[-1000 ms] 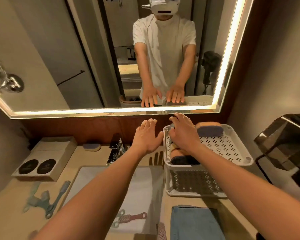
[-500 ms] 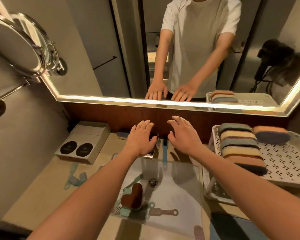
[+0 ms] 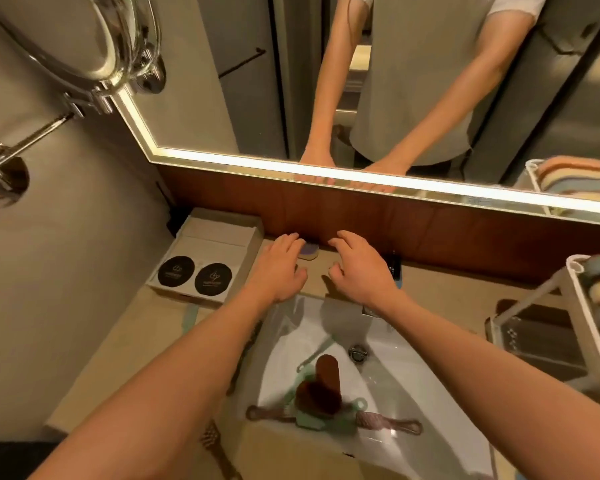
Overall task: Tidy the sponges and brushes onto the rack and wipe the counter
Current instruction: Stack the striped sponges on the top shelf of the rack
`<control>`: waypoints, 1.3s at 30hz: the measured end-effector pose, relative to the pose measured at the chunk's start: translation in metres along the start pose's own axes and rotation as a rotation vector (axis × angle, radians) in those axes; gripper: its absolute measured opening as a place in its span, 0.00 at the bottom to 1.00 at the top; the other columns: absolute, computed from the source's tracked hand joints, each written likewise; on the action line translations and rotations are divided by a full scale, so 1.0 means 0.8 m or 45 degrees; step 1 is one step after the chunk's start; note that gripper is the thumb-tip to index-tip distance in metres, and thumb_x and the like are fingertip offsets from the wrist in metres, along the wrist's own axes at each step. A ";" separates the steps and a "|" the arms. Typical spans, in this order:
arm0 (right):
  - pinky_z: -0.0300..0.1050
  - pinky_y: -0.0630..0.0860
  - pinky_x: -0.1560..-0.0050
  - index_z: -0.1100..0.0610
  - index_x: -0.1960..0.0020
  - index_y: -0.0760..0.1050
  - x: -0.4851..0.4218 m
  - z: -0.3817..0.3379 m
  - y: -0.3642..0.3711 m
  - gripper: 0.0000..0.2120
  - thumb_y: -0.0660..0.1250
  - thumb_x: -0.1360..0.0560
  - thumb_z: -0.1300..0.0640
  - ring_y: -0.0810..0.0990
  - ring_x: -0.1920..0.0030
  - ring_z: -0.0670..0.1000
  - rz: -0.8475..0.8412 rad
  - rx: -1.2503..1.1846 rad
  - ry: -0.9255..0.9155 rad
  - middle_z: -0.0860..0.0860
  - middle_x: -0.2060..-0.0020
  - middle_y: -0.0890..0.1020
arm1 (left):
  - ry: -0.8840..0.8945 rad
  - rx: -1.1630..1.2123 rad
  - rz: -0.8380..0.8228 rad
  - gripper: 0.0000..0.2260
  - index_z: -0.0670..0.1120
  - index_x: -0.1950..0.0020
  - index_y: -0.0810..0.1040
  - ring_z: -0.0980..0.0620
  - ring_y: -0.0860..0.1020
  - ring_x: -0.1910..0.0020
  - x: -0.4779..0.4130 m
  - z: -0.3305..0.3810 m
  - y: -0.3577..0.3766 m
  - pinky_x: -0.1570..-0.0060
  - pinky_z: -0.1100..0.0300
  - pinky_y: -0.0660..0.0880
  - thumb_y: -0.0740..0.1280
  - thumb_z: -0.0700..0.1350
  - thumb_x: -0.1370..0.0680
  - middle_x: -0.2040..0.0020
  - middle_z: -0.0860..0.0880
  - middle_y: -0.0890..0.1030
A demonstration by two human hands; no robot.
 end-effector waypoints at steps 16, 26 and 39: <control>0.50 0.54 0.21 0.54 0.20 0.60 -0.108 -0.006 0.172 0.32 0.61 0.23 0.53 0.54 0.20 0.54 -0.368 -0.012 0.104 0.53 0.20 0.59 | -0.040 -0.018 -0.338 0.33 0.48 0.17 0.52 0.48 0.47 0.18 -0.085 -0.114 0.096 0.20 0.49 0.45 0.63 0.48 0.19 0.17 0.47 0.51; 0.53 0.62 0.27 0.48 0.26 0.65 -0.150 0.009 0.241 0.34 0.69 0.28 0.41 0.61 0.24 0.56 -0.463 0.118 0.125 0.52 0.25 0.66 | 0.004 -0.134 -0.402 0.38 0.48 0.17 0.50 0.45 0.48 0.18 -0.129 -0.135 0.141 0.21 0.51 0.50 0.67 0.54 0.21 0.17 0.46 0.47; 0.55 0.64 0.38 0.59 0.33 0.69 -0.123 0.008 0.238 0.29 0.73 0.30 0.51 0.67 0.36 0.61 -0.252 0.053 0.107 0.57 0.35 0.71 | -0.044 0.237 -0.182 0.35 0.43 0.23 0.60 0.42 0.63 0.30 -0.091 -0.121 0.165 0.29 0.53 0.62 0.70 0.39 0.29 0.29 0.41 0.63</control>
Point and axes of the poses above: each hand's wrist, its own x-axis away from the middle knuckle, its own y-axis out of the palm, z = x × y, the point moved 2 cm from there along -x, towards the middle knuckle
